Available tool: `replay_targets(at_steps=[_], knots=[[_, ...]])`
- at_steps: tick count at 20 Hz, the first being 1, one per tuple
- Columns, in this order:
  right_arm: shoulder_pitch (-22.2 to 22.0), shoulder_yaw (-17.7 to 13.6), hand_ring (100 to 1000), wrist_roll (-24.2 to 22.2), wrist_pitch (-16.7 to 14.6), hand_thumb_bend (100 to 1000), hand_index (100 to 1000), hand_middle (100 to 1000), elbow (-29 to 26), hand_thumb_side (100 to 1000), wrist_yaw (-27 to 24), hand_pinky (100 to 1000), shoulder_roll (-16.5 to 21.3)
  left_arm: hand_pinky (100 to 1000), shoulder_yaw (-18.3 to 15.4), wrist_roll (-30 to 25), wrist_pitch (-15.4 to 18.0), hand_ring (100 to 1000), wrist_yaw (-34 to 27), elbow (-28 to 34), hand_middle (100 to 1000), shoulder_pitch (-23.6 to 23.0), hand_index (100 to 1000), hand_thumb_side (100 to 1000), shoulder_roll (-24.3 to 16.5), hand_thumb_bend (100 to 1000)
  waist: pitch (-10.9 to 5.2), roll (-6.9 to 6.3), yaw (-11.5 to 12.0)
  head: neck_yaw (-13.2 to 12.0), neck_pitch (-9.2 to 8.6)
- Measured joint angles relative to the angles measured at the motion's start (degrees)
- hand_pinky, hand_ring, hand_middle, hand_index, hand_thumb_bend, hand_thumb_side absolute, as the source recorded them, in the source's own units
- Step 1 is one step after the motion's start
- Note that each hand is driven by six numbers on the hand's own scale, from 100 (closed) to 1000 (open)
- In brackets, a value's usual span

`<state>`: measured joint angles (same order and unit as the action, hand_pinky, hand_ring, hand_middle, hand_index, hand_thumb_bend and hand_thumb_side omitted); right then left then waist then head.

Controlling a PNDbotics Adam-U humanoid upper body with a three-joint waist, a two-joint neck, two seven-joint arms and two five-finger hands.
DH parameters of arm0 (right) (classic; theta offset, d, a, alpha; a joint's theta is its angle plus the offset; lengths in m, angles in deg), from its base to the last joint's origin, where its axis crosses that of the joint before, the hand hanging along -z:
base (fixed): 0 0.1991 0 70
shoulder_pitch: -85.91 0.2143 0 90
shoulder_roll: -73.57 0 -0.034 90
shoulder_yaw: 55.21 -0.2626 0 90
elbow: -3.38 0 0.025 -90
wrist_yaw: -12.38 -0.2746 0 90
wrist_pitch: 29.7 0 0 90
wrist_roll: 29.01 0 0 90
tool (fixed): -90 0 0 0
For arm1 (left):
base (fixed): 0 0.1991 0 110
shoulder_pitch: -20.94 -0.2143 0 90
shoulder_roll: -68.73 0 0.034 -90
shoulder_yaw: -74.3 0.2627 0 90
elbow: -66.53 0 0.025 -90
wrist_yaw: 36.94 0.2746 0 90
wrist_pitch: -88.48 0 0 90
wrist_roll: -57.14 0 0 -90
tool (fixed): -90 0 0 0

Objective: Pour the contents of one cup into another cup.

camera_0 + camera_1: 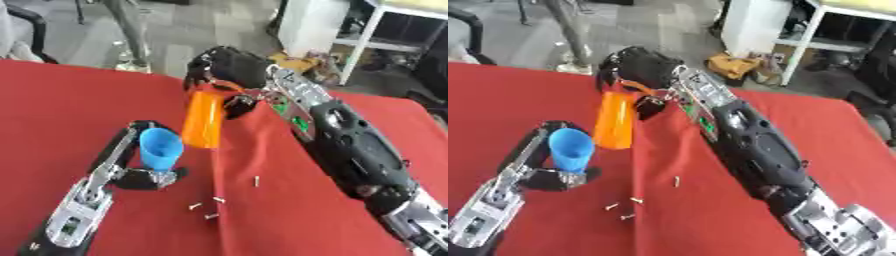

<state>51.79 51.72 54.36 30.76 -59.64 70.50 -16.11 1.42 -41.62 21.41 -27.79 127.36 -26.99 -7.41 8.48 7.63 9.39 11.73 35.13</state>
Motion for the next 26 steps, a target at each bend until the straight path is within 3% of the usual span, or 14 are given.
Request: replay_targets(at_steps=[6,10,13,16,19,20,22,26], knots=[[-1.66,-3.35,512,0.08,1.91,338,720,526,4.69,100,-4.85,667,2.09,363,-1.17,1.46,0.13,435,0.74,-0.60,469,-1.92,619,100,-1.47,618,0.11,-0.14,-0.07,-0.21,-0.05],[-4.52,-5.07,615,-0.94,2.76,347,778,622,5.20,100,-13.35,715,4.46,402,-2.32,3.11,-0.07,466,0.85,-0.58,499,-3.30,647,100,-2.68,689,0.35,-0.16,-0.57,-0.64,-0.21],[-8.05,-6.09,641,-2.23,4.10,349,793,650,1.92,100,-21.32,736,6.71,431,-3.36,4.78,0.12,496,1.22,0.25,530,-4.34,666,100,-3.68,843,0.42,-0.29,-0.99,-1.11,-0.43],[-12.20,-7.59,607,-2.65,6.83,317,789,625,-3.10,100,-30.04,729,8.65,447,-4.42,6.46,0.55,510,2.33,2.09,545,-5.68,676,100,-4.85,964,0.58,-0.56,-1.30,-1.51,-0.53],[-16.66,-9.73,570,-1.91,10.77,297,781,593,-7.38,100,-39.64,703,9.75,454,-5.71,8.09,0.80,514,3.23,4.44,550,-7.20,676,100,-6.05,969,0.60,-0.84,-1.65,-1.74,-0.53],[-18.12,-10.39,563,-1.56,12.11,321,778,585,-8.48,100,-42.92,696,9.94,457,-6.17,8.63,0.77,517,3.36,5.43,553,-7.66,679,100,-6.42,933,0.60,-1.03,-1.68,-1.82,-0.53],[-20.66,-11.38,560,-0.96,14.45,279,775,581,-10.30,100,-48.90,692,10.11,459,-7.05,9.70,0.49,517,3.51,7.33,554,-8.56,680,100,-7.14,956,0.60,-1.37,-1.81,-1.99,-0.53],[-25.51,-12.70,564,-0.30,17.62,279,771,586,-13.68,100,-59.16,687,9.16,463,-8.56,11.34,-1.11,518,1.59,12.02,558,-10.42,682,100,-8.34,947,0.69,-2.10,-1.93,-2.28,-0.55]])
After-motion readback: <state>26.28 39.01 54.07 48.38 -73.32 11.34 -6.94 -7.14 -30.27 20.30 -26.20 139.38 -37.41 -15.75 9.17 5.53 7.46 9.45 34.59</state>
